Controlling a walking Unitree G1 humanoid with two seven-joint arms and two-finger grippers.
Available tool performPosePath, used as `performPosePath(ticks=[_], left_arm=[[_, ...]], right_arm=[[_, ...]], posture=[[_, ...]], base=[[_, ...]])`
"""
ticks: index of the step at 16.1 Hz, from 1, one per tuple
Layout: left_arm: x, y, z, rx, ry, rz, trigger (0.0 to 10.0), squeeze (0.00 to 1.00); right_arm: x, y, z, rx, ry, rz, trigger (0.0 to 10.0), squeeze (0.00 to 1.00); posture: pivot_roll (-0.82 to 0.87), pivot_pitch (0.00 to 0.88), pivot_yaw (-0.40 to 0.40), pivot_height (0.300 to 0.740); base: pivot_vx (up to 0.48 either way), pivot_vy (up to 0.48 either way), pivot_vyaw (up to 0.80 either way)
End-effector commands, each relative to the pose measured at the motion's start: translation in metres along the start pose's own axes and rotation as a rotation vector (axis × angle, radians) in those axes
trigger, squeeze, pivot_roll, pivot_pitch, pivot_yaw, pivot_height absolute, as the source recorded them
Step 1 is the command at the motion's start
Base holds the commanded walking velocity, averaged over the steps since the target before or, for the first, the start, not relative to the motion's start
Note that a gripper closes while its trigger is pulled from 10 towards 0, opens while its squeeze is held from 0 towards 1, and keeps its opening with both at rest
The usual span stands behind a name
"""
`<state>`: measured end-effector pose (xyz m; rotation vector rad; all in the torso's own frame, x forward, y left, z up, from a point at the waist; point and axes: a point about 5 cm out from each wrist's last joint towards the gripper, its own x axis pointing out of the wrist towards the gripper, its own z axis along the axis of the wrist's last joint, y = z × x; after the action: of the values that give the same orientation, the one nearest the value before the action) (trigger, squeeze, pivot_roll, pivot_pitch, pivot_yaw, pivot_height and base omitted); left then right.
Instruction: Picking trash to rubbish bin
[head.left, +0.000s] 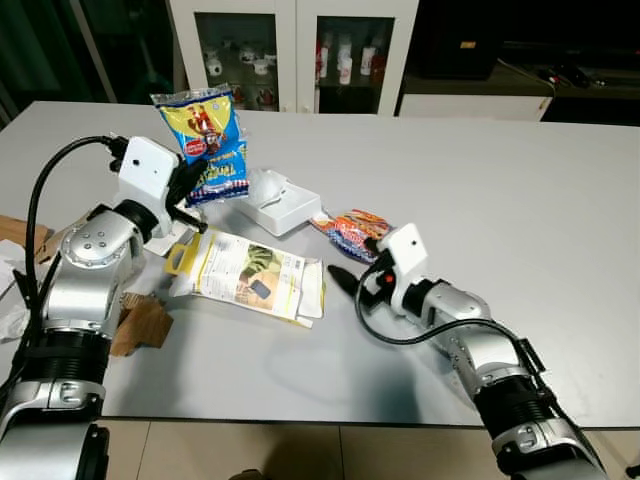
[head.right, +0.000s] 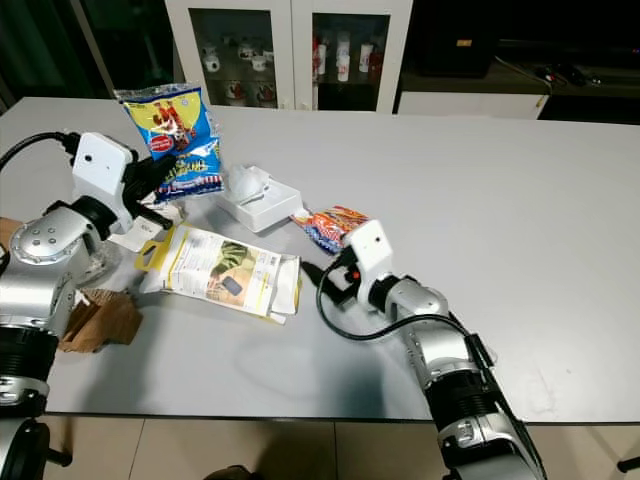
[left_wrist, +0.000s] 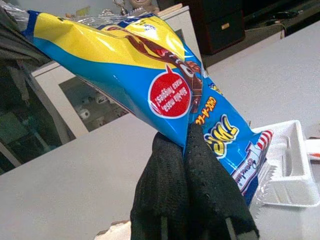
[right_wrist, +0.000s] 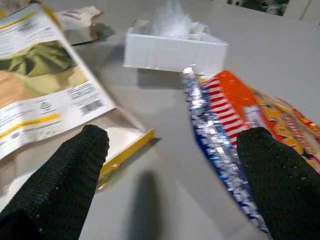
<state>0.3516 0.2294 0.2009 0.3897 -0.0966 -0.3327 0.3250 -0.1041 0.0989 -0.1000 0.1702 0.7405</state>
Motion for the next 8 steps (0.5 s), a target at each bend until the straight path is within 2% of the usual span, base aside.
performPosePath(ticks=[1, 5, 6, 8], left_arm=[[0.0, -0.002, 0.005, 0.024, -0.005, -0.037, 10.0, 0.0], [0.0, -0.007, 0.006, 0.025, -0.014, -0.061, 10.0, 0.0], [0.001, -0.011, 0.007, 0.026, -0.016, -0.079, 10.0, 0.0], [0.002, -0.016, 0.008, 0.024, -0.016, -0.102, 10.0, 0.0]], right_arm=[[-0.003, -0.003, -0.005, -0.008, 0.031, 0.003, 10.0, 0.0], [-0.002, -0.01, 0.005, -0.009, -0.009, -0.025, 10.0, 0.0], [-0.001, -0.015, 0.006, 0.005, -0.011, -0.07, 10.0, 1.0], [0.0, -0.019, 0.007, -0.01, 0.001, -0.094, 10.0, 1.0]], posture=[[0.06, 0.044, -0.004, 0.74], [0.07, 0.045, -0.005, 0.74], [0.07, 0.046, -0.005, 0.74], [0.07, 0.046, -0.004, 0.74]], base=[[0.0, 0.0, 0.0], [0.0, 0.0, 0.0], [0.0, 0.0, 0.0], [0.0, 0.0, 0.0]])
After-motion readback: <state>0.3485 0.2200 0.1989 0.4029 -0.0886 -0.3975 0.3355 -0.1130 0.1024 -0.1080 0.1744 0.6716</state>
